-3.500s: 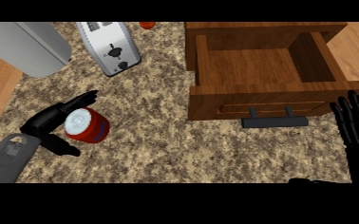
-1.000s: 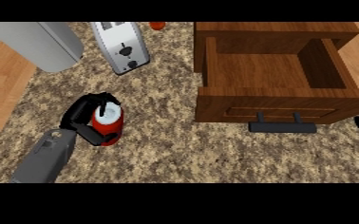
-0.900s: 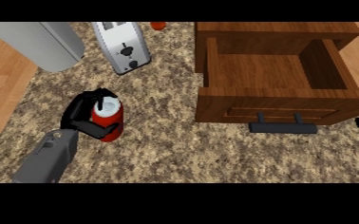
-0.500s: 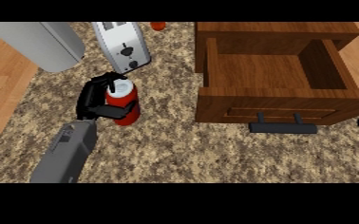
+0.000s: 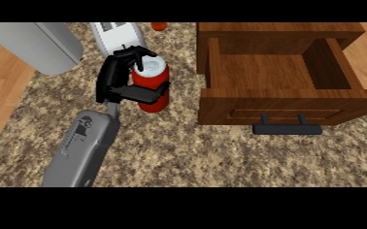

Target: Pick up the can, place it into the drawer and close the drawer

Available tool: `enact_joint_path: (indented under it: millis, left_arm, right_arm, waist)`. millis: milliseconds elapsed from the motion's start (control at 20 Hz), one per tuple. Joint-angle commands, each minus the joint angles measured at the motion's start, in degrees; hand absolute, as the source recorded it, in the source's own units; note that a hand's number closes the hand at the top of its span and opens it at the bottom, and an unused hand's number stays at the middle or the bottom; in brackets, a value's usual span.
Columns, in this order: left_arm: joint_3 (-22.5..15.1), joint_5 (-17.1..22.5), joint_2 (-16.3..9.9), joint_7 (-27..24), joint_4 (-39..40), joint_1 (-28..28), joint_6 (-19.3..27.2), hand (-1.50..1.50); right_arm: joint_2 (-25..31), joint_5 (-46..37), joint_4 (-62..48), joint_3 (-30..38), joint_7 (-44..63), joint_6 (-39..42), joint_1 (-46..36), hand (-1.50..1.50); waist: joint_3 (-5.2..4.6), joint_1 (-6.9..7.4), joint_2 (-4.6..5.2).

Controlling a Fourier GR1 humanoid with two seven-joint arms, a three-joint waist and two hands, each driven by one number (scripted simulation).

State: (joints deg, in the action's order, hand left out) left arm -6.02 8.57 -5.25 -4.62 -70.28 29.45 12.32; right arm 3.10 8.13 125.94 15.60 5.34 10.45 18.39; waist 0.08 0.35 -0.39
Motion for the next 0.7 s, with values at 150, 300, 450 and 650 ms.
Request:
enact_joint_path:
  millis: [150, 300, 450, 650]
  left_arm:
    - [-3.46, -5.01, 2.4, 14.8, -7.62, 8.23, 5.55, 1.5]
    - [-4.69, -6.75, 3.35, 20.25, -8.96, 13.33, 7.64, 1.5]
    - [-7.02, -8.34, 5.15, 18.71, -3.17, 19.23, 11.96, 1.5]
    - [-3.67, -6.85, 5.21, 20.26, 2.43, 27.69, 11.72, 1.5]
  right_arm:
    - [0.9, 0.59, -1.78, 1.21, 0.31, 0.51, -3.29, -1.5]
    - [-0.15, 1.71, 1.94, 1.0, 1.29, 1.19, -0.05, -1.5]
    - [-2.43, -1.61, 0.1, -1.66, -1.64, 1.84, 1.84, -1.5]
    - [-0.05, -0.06, -1.55, 1.54, 0.7, 0.32, -3.59, -1.5]
  waist:
    - [-0.05, -0.52, 0.29]
    - [-0.05, -0.79, 0.22]
    - [-0.05, -1.28, 0.37]
    - [-0.06, -1.1, 0.44]
